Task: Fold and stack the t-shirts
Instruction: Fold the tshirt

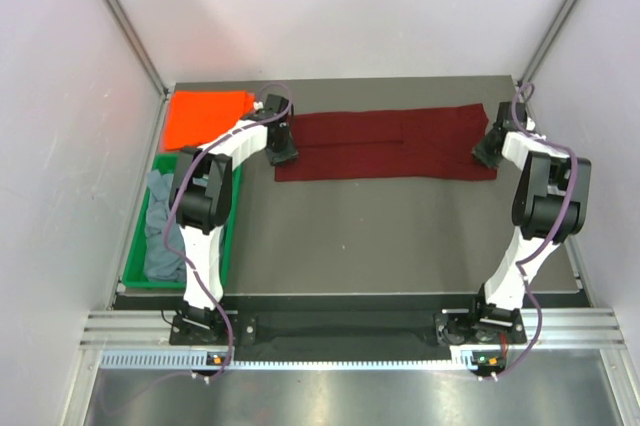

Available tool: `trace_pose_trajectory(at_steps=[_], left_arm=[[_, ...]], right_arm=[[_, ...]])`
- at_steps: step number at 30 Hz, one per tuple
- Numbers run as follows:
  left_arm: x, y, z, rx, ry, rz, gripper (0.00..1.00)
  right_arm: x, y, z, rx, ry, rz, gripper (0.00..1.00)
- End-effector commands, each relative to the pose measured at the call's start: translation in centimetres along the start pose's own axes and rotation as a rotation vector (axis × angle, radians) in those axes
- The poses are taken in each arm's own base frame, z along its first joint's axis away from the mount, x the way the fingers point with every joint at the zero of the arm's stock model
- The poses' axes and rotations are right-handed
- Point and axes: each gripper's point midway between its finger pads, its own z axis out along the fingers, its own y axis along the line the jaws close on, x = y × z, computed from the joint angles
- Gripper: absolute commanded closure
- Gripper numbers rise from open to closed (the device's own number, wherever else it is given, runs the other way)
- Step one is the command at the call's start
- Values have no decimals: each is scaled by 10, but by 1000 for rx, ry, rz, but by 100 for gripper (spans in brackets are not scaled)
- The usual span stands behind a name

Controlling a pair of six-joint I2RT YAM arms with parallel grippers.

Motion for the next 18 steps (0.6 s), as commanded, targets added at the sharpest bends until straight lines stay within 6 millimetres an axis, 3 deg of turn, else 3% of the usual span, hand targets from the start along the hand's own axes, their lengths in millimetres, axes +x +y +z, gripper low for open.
trace_pose_trajectory(at_steps=[1,6,12,18], left_arm=[[-2,26,0,-111,-25,20,61],[-19,27,-10,-145,-56,45,60],[-13,32,-8,-160,-36,51,60],[-12,35,-8,-176,-37,51,60]], right_arm=[[-8,-13,1,68,-44,-32,85],[-14,-31,0,162,-85,-29,88],[-15,-55,-2,249,-107,-13,88],[-17,-65,1,265,-113,6,88]])
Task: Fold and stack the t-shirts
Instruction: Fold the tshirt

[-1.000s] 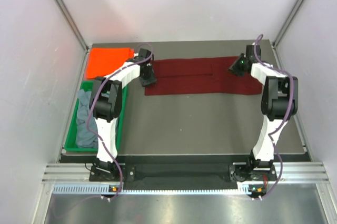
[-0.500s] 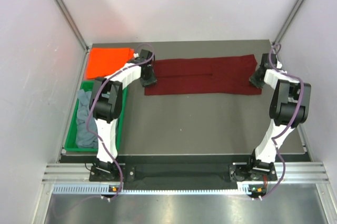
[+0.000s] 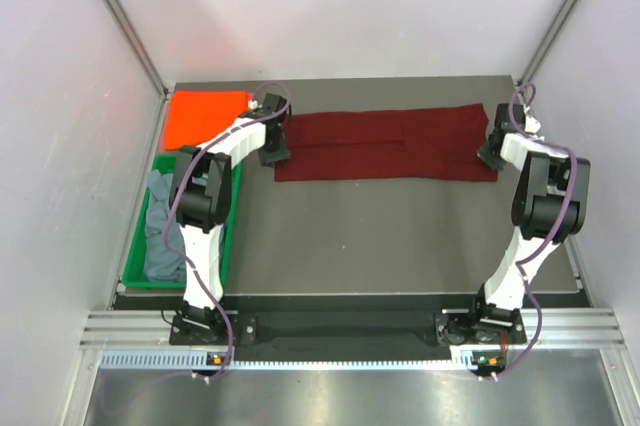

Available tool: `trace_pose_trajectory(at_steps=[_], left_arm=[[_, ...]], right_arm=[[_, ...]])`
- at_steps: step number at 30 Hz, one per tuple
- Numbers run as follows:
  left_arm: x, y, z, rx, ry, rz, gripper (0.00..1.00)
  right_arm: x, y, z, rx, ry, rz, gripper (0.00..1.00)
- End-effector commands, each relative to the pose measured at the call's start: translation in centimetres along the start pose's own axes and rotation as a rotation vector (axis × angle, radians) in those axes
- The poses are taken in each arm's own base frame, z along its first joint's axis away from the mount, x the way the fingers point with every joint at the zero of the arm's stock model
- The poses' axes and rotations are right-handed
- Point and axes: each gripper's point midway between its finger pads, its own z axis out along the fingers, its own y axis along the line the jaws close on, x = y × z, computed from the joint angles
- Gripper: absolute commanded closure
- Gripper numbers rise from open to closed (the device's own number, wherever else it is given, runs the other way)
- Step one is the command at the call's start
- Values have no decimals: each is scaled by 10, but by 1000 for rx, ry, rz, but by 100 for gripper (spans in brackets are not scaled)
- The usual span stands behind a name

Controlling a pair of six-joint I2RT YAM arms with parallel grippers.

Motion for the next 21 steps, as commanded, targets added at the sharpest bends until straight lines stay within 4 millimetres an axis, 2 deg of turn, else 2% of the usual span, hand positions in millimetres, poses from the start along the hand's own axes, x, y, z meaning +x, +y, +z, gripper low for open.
trace_pose_trajectory(at_steps=[1,5,6,8,9,12,13,15,16,18,19,21], left_arm=[[-5,7,-4,-31,-13,11,60],[-12,6,-10,-35,-27,14,60],[-12,7,-14,-40,-18,17,60],[-25,2,-30,-22,-41,10,60],[-32,-1,-45,-3,-66,8,60],[-46,-12,-72,71,-113,2,59],[-44,-18,-77,99,-110,5,58],[-36,-33,-82,179,-94,13,58],[-24,-37,-79,196,-68,19,58],[-13,-48,-74,256,-44,22,58],[-1,-46,-66,254,-13,21,58],[9,-43,-58,243,9,10,59]], right_arm=[[-5,-28,2,89,-24,5,88],[-15,-18,-5,48,-29,2,86],[-20,-14,-12,34,-37,4,85],[-29,-8,-25,16,-29,3,82],[-37,-4,-34,2,-43,1,79],[-50,6,-58,-40,-41,-3,71],[-54,11,-64,-66,-39,-2,70],[-49,11,-74,-75,-7,-7,69],[-42,11,-76,-87,26,-7,70],[-30,8,-78,-101,66,3,71],[-25,8,-78,-115,87,4,72],[-16,0,-75,-106,102,5,77]])
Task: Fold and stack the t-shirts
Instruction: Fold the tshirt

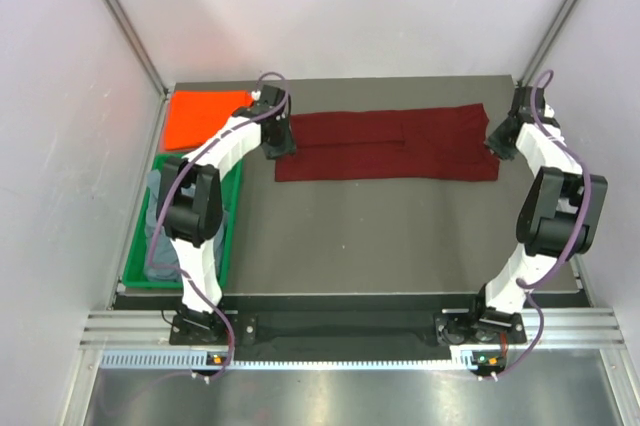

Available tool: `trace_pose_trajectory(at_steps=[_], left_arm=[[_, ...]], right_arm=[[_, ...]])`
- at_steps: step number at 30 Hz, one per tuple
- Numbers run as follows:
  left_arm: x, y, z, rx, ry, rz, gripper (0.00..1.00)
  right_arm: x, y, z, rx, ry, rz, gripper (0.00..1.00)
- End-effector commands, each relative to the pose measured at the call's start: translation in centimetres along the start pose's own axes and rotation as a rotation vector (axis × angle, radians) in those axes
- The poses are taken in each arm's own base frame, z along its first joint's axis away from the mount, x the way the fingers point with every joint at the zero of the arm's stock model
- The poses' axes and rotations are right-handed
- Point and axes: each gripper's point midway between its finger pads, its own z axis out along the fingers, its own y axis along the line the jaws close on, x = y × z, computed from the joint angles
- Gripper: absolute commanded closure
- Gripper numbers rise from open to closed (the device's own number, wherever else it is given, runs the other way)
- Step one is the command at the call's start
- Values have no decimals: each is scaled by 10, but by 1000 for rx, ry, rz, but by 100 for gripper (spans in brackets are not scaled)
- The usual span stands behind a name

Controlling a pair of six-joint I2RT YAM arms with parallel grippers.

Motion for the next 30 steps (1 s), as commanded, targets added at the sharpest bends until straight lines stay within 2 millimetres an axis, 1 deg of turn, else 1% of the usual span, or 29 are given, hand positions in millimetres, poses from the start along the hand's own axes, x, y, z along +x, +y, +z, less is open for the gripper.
trace_pose_trajectory(at_steps=[1,3,4,7,8,9,11,12,14,17,19,22,23,25,26,27,28,29,30], left_arm=[[24,-3,10,34,50,-22,59],[31,6,16,0,57,-28,58],[34,15,20,-34,56,-32,58],[43,30,31,-104,75,-42,58],[44,37,33,-140,71,-38,58],[47,43,37,-165,75,-36,58],[49,55,42,-211,66,-48,58],[51,59,43,-222,70,-53,58],[55,68,45,-244,78,-69,58],[52,75,41,-271,62,-79,59],[47,74,35,-264,37,-79,59],[36,66,23,-233,21,-70,59],[34,65,20,-227,24,-65,59],[27,53,10,-173,14,-54,59],[25,52,5,-169,9,-57,59],[18,50,-5,-162,-15,-66,59],[12,44,-16,-123,-43,-66,59],[13,42,-14,-109,-38,-65,58],[9,36,-25,-76,-59,-61,57]], right_arm=[[13,-11,-8,-14,54,8,78],[19,-21,-1,0,59,14,80],[18,-26,3,14,50,21,80],[24,-41,20,47,67,37,82],[29,-47,28,66,87,45,82],[33,-52,33,82,92,49,83],[32,-63,40,128,73,47,84],[34,-68,42,145,71,42,84],[30,-77,40,179,48,45,84],[30,-79,38,188,41,38,82],[29,-79,38,186,43,41,81],[29,-74,36,165,58,41,79],[27,-70,32,151,50,40,78],[24,-67,25,140,47,37,77],[21,-67,20,142,39,39,76],[21,-69,17,157,48,38,75],[21,-69,18,164,60,31,75],[21,-69,17,166,73,31,75],[21,-68,14,164,85,29,75]])
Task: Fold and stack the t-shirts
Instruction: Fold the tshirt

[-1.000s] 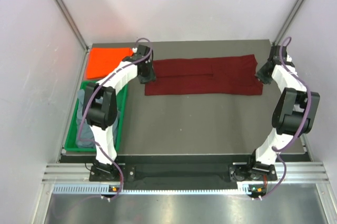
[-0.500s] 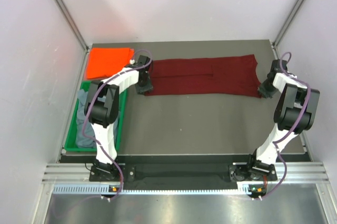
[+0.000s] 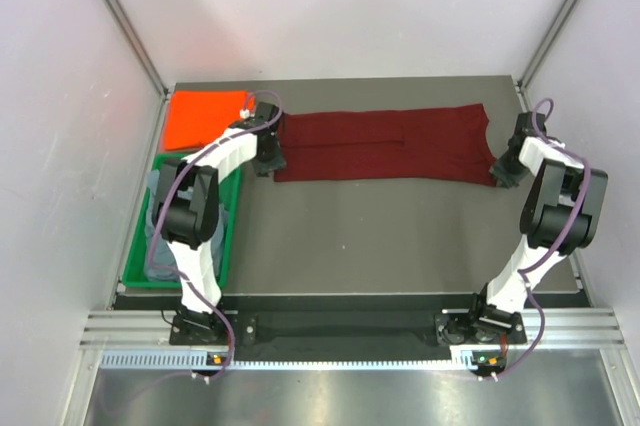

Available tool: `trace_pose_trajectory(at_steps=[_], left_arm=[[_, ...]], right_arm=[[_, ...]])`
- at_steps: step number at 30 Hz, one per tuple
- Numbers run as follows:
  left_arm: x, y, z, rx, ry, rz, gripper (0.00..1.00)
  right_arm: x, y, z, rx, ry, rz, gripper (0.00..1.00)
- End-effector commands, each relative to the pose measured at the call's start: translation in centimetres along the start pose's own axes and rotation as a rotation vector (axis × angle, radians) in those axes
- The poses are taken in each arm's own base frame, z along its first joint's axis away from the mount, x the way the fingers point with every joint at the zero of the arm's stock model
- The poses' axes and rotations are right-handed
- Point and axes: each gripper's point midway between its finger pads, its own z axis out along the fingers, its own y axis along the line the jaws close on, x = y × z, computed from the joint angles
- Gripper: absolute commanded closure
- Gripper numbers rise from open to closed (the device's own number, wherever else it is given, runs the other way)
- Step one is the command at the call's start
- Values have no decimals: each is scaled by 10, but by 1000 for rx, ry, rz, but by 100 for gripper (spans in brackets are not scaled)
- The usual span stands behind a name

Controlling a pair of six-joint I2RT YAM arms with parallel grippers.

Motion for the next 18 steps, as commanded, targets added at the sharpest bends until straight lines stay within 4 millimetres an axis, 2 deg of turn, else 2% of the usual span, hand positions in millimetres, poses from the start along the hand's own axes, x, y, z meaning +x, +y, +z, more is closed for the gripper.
trace_pose_trajectory(at_steps=[1,2,4,7,11,12,14,15,18], left_arm=[[-29,-13,-51,123,-111,11,57],[-29,-21,-60,176,-112,20,57],[-25,-23,-59,206,-111,34,57],[-17,-24,-49,208,-82,40,58],[-12,-22,-34,212,-58,37,59],[-13,-20,-34,206,-55,31,59],[-13,-18,-33,198,-56,30,59],[-12,-17,-32,202,-58,33,59],[-13,-18,-28,211,-51,42,58]], right_arm=[[-22,4,-26,-26,-39,1,74],[-24,6,-31,-40,-50,4,74],[-19,7,-35,-57,-51,3,73],[-14,6,-37,-53,-23,-12,73],[-15,14,-52,-122,-37,-21,72],[-15,18,-56,-147,-37,-31,71],[-2,41,-64,-259,19,-117,69],[-2,54,-73,-312,29,-187,69],[13,76,-79,-344,44,-277,69]])
